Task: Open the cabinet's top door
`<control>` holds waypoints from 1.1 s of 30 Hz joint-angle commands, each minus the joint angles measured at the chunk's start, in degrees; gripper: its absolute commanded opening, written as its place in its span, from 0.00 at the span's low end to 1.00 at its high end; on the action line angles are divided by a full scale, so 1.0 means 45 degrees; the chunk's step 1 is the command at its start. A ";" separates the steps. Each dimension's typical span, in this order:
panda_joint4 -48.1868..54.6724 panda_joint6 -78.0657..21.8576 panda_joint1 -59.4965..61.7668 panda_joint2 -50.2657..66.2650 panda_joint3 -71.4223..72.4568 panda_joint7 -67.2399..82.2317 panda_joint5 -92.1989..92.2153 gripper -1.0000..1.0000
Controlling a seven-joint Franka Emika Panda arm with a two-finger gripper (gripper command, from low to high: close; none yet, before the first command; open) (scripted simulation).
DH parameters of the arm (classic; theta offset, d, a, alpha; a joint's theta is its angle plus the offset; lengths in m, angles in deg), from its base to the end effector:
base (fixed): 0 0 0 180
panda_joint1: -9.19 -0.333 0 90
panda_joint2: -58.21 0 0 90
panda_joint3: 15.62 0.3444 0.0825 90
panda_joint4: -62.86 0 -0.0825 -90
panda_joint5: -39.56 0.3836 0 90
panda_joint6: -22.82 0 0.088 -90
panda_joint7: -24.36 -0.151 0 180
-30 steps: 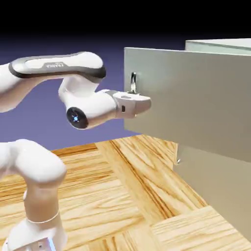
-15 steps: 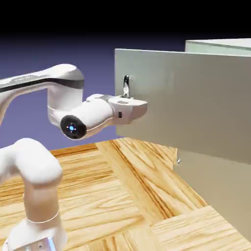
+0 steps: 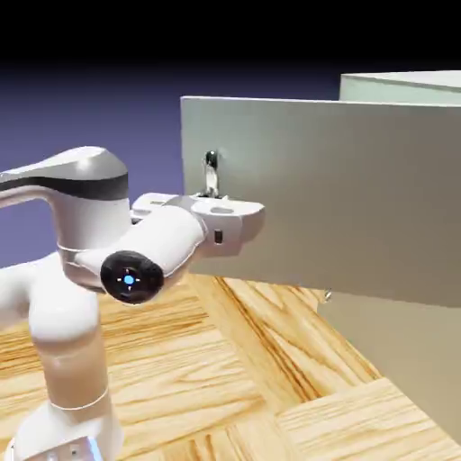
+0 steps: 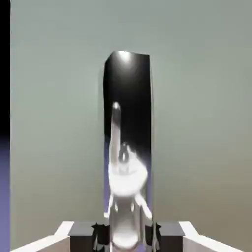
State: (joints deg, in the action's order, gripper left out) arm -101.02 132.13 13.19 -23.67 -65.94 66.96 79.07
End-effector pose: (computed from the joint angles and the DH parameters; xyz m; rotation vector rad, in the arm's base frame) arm 0.1704 -0.1363 0.5061 -1.6761 -0.1370 -1.0887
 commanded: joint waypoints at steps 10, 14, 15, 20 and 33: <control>0.4551 -0.4737 -0.2473 0.1151 -0.3421 -0.0154 -0.2681 0.00; 0.6397 -0.6253 -0.3786 0.1313 -0.4316 -0.0311 -0.3272 0.00; 0.6858 -0.6615 -0.4122 0.1333 -0.4513 -0.0358 -0.3395 0.00; 0.9166 -0.8346 -0.5824 0.1343 -0.5356 -0.0639 -0.3888 0.00; 1.5165 -1.2423 -1.0179 0.0969 -0.6712 -0.1677 -0.4455 0.00</control>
State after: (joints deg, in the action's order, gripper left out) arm -32.77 76.17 -32.62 -19.31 -96.14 59.40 59.04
